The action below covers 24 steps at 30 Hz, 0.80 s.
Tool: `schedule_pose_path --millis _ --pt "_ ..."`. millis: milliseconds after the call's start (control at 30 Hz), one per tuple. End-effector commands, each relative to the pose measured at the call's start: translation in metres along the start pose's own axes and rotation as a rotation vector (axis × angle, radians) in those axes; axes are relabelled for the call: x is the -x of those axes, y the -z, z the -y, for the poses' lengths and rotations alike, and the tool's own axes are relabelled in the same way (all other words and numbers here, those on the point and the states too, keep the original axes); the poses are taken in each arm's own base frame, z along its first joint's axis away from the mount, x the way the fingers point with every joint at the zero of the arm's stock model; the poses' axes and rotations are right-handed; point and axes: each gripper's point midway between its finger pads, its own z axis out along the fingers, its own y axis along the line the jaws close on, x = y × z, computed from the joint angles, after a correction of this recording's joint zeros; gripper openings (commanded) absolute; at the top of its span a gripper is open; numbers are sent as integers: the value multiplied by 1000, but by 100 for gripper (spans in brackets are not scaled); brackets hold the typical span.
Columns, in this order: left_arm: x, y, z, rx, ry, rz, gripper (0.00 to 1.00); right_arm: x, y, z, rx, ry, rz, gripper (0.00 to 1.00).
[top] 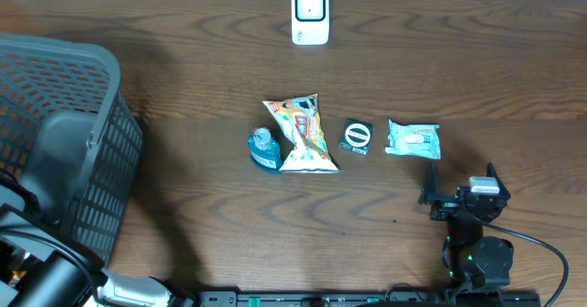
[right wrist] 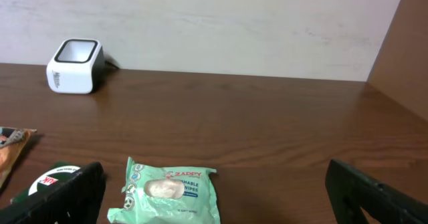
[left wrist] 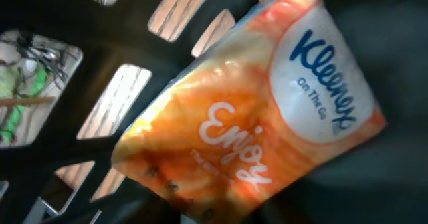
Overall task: Scan the item barcode
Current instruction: 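Reach the left gripper into the basket and grasp the orange Kleenex pack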
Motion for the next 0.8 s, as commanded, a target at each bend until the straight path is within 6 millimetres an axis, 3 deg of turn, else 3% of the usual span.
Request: schedule_pose_path --millis 0,133,267,367,400,500,767 --pt "-14 -15 -14 64 -26 -43 8 0 0 -2 7 9 2 99" --pt "-20 -13 -9 46 -36 -59 7 0 0 -2 7 9 2 99" --pt "-37 0 13 -45 -65 -116 7 0 0 -2 8 9 2 99" --pt "-43 23 36 -127 -139 -91 7 0 0 -2 7 9 2 99" --pt "-43 40 48 -177 -186 -61 8 0 0 -2 7 9 2 99" --pt "-43 65 59 -246 -205 -27 8 0 0 -2 7 9 2 99" --pt "-21 135 59 -461 -142 73 7 0 0 -2 7 9 2 99"
